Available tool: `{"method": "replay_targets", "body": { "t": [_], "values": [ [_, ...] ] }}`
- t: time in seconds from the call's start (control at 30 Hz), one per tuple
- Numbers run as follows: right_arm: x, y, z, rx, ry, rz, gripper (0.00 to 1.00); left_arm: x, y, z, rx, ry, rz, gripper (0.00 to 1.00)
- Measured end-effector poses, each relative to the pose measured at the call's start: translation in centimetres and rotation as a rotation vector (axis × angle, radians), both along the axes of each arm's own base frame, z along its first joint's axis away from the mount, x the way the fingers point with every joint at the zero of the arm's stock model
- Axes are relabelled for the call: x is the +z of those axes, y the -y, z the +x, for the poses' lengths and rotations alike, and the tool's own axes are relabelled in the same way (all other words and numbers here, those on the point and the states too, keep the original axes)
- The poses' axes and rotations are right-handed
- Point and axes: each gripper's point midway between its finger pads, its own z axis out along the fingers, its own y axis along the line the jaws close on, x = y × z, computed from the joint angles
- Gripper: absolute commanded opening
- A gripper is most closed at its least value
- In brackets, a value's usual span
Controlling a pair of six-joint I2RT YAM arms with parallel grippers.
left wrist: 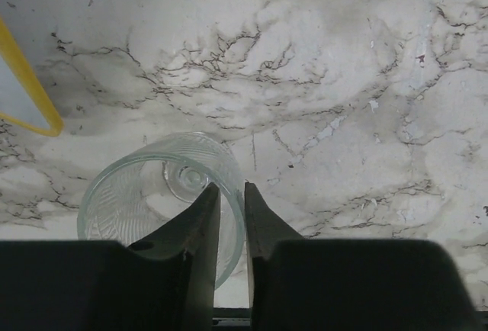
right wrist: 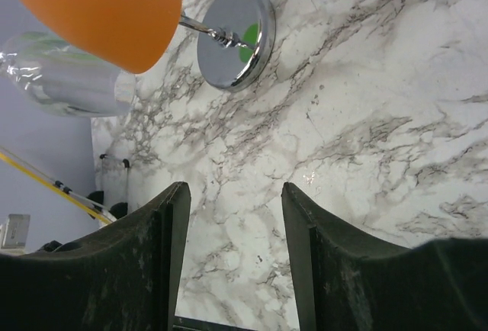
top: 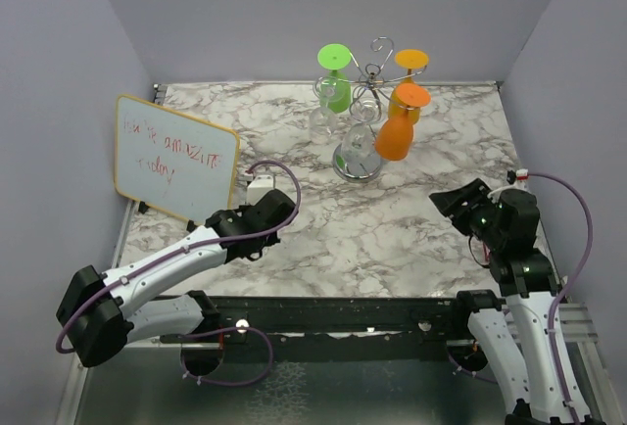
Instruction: Place the wine glass upside down on the wine glass rack
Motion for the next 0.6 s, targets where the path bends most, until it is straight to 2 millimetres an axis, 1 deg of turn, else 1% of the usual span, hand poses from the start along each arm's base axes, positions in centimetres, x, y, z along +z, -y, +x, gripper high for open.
{"method": "replay_targets", "body": {
  "t": [0.03,0.17,0.23,0.4,0.5,0.53,0.6],
  "values": [
    [-0.3,-0.1,-0.1,0.001,-0.008,0.008,0.55,0.0,0.0,0.1,0.001,0.001,-0.001,0.00],
    [-1.2,-0.5,-0.4,0.006,-0.035,0.045,0.55,0.1,0.6,0.1,-0.021,-0.001,-0.022,0.00],
    [-1.7,-0.8,-0.6,0.010,-0.049,0.066,0.56,0.2,1.4,0.0,-0.048,-0.006,-0.053,0.00],
    [-3.0,-1.7,-1.2,0.033,-0.088,0.125,0.56,0.9,4.1,-0.1,-0.134,-0.017,-0.163,0.00],
    [-3.4,-2.3,-1.5,0.052,-0.091,0.163,0.56,1.6,6.1,-0.4,-0.195,-0.026,-0.246,0.00],
    [-3.5,-2.5,-1.6,0.059,-0.091,0.178,0.58,2.0,6.8,-0.3,-0.213,-0.025,-0.275,0.00],
    [-3.8,-3.0,-1.8,0.076,-0.095,0.211,0.65,2.9,8.3,-0.2,-0.247,-0.009,-0.330,0.00]
  ]
}}
